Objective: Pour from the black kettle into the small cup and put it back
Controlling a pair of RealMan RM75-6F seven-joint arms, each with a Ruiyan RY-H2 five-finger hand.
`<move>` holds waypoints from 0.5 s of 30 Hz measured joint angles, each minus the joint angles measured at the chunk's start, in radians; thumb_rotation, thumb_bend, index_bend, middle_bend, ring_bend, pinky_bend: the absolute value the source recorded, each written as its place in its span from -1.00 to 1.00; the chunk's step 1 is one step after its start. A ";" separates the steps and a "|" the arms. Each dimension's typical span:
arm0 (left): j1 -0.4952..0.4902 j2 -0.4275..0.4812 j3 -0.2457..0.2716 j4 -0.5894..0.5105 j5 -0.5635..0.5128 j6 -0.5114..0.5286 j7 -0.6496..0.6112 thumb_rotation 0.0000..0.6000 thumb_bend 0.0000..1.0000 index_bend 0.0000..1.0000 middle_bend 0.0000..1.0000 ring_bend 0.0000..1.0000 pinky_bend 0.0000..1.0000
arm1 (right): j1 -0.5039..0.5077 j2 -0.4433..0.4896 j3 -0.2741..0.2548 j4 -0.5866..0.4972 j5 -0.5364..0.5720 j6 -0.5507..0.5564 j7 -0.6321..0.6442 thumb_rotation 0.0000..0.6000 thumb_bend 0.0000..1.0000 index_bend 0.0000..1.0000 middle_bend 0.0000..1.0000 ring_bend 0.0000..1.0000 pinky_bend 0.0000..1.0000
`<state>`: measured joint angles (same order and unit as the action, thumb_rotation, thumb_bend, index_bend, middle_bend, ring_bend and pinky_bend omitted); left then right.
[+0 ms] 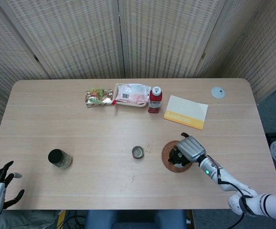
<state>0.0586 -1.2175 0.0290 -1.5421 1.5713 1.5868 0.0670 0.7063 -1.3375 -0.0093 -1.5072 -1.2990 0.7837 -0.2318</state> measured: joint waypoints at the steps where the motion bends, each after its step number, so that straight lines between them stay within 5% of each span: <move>1: 0.000 0.000 0.000 0.000 0.000 0.000 0.000 1.00 -0.50 -0.21 -0.80 -0.65 -0.93 | -0.001 0.001 0.001 -0.004 0.004 0.001 -0.004 0.21 -1.00 -0.24 -0.20 -0.32 -0.73; 8: 0.000 0.003 -0.002 -0.001 0.000 0.003 -0.003 1.00 -0.50 -0.22 -0.80 -0.65 -0.93 | -0.010 0.010 0.014 -0.031 0.013 0.035 -0.034 0.21 -1.00 -0.83 -0.76 -0.79 -0.88; 15: -0.004 0.010 -0.006 -0.003 0.001 0.005 -0.005 1.00 -0.50 -0.21 -0.80 -0.65 -0.93 | -0.029 0.024 0.030 -0.055 0.010 0.096 -0.044 0.21 -1.00 -0.94 -0.86 -0.87 -0.90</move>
<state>0.0549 -1.2079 0.0227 -1.5449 1.5725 1.5918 0.0619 0.6768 -1.3136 0.0210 -1.5617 -1.2890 0.8797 -0.2758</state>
